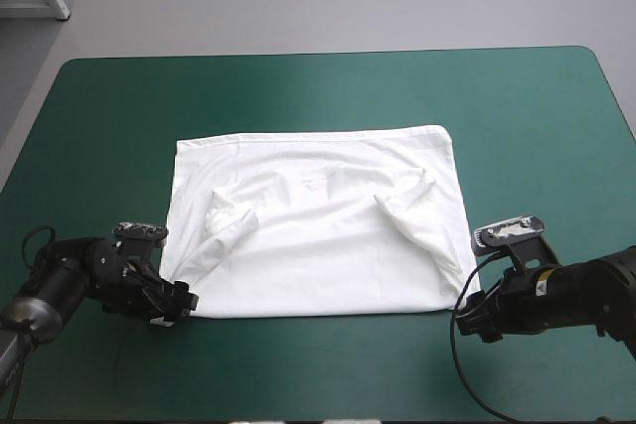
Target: Fold the cloth
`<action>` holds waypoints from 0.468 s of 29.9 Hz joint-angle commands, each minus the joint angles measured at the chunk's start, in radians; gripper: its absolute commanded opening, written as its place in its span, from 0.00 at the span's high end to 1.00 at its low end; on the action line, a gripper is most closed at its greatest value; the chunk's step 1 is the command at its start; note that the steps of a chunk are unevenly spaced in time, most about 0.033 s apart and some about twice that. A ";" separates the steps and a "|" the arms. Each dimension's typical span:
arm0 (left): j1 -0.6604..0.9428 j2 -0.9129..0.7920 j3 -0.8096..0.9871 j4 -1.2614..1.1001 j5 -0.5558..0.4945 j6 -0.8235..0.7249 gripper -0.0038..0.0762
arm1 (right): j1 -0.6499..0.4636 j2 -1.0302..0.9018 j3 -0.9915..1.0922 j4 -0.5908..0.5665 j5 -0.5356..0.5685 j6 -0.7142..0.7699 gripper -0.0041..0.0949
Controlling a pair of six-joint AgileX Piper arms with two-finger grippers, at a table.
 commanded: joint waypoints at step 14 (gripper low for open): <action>-0.182 0.126 -0.022 -0.024 -0.063 -0.007 0.93 | 0.003 0.121 -0.022 -0.086 -0.154 -0.044 0.33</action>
